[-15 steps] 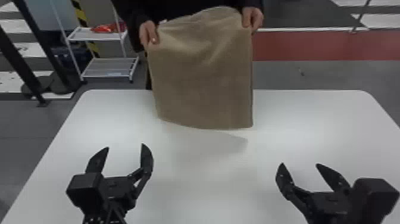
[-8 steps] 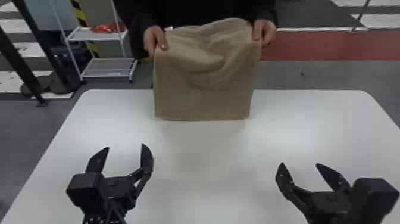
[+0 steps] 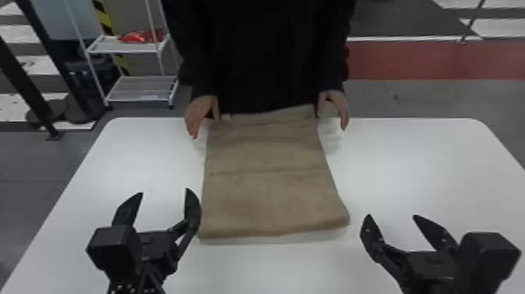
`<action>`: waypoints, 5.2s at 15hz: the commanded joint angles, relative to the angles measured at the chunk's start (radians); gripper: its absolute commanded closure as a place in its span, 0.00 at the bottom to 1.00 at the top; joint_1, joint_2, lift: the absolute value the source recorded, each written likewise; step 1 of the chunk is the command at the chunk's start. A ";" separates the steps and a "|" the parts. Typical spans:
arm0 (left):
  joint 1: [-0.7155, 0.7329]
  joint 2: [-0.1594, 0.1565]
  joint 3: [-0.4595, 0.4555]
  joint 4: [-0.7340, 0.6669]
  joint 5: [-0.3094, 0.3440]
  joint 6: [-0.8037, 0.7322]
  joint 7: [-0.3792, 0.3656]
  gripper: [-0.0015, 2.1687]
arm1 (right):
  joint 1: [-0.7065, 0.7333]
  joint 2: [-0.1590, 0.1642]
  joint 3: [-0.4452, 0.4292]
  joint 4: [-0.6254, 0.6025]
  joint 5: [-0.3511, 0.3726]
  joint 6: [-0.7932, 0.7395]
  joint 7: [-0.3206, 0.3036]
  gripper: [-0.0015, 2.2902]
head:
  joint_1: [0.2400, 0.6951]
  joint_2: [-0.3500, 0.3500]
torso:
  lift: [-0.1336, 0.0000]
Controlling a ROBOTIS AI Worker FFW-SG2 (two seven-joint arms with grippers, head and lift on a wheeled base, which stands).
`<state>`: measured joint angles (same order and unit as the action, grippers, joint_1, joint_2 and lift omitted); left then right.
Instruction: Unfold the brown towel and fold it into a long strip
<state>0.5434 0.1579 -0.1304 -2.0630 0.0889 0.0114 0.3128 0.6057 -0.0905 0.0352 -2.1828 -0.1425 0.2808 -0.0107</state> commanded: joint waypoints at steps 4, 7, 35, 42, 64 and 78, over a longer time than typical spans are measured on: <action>0.009 0.000 0.000 -0.009 -0.005 0.000 0.002 0.06 | -0.009 -0.003 0.002 0.002 -0.002 0.019 0.000 0.05 | 1.00 0.56 | 0.07; 0.009 0.000 0.000 -0.008 -0.005 0.000 0.002 0.06 | -0.012 -0.003 0.002 0.008 -0.002 0.025 0.000 0.05 | 1.00 0.56 | 0.07; -0.017 0.002 -0.003 0.041 0.012 0.000 -0.021 0.06 | -0.462 -0.008 0.129 0.406 -0.042 0.044 0.002 0.05 | 1.00 0.64 | 0.07; -0.045 0.006 -0.015 0.073 0.031 0.003 -0.026 0.06 | -0.681 -0.011 0.170 0.643 -0.092 0.087 0.049 0.06 | 1.00 0.65 | 0.07; -0.072 0.020 -0.038 0.089 0.041 0.019 -0.037 0.06 | -0.704 -0.009 0.212 0.719 -0.098 0.081 0.086 0.21 | 1.00 0.68 | 0.07; -0.085 0.015 -0.048 0.089 0.040 0.040 -0.040 0.06 | -0.692 -0.012 0.200 0.719 -0.103 0.062 0.087 0.57 | 1.00 0.66 | 0.07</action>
<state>0.4586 0.1738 -0.1768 -1.9728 0.1292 0.0525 0.2730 -0.1033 -0.1005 0.2389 -1.4604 -0.2424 0.3544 0.0758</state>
